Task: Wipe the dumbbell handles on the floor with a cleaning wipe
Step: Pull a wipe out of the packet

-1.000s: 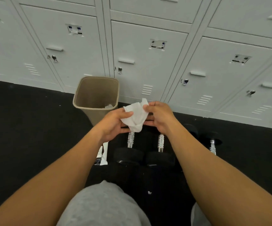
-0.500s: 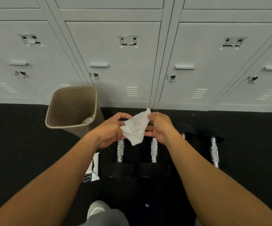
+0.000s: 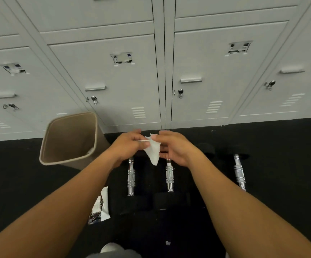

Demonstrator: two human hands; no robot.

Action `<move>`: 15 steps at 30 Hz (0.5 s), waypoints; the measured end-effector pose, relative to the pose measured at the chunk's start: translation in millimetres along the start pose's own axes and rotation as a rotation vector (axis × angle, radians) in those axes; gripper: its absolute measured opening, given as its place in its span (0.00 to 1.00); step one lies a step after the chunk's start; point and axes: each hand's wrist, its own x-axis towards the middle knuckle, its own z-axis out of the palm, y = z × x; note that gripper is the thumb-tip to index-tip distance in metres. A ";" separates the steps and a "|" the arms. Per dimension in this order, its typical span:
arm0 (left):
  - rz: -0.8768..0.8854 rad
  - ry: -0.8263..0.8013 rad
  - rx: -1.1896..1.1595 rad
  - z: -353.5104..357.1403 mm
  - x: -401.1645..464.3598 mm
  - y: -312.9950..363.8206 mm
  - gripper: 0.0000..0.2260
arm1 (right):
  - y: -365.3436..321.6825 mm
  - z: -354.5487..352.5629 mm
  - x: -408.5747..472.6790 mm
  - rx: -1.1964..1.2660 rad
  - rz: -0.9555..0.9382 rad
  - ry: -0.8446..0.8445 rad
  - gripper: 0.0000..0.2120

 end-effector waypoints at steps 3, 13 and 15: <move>0.039 0.021 -0.020 -5.7 -16.7 21.2 0.05 | -14.0 10.7 -23.4 -0.092 -0.069 0.025 0.36; 0.048 -0.058 -0.395 -18.7 -96.2 87.5 0.09 | -61.8 43.1 -107.5 -0.138 -0.261 0.038 0.22; 0.038 -0.084 -0.409 -19.7 -105.6 91.8 0.08 | -62.4 44.9 -119.8 -0.126 -0.266 0.023 0.23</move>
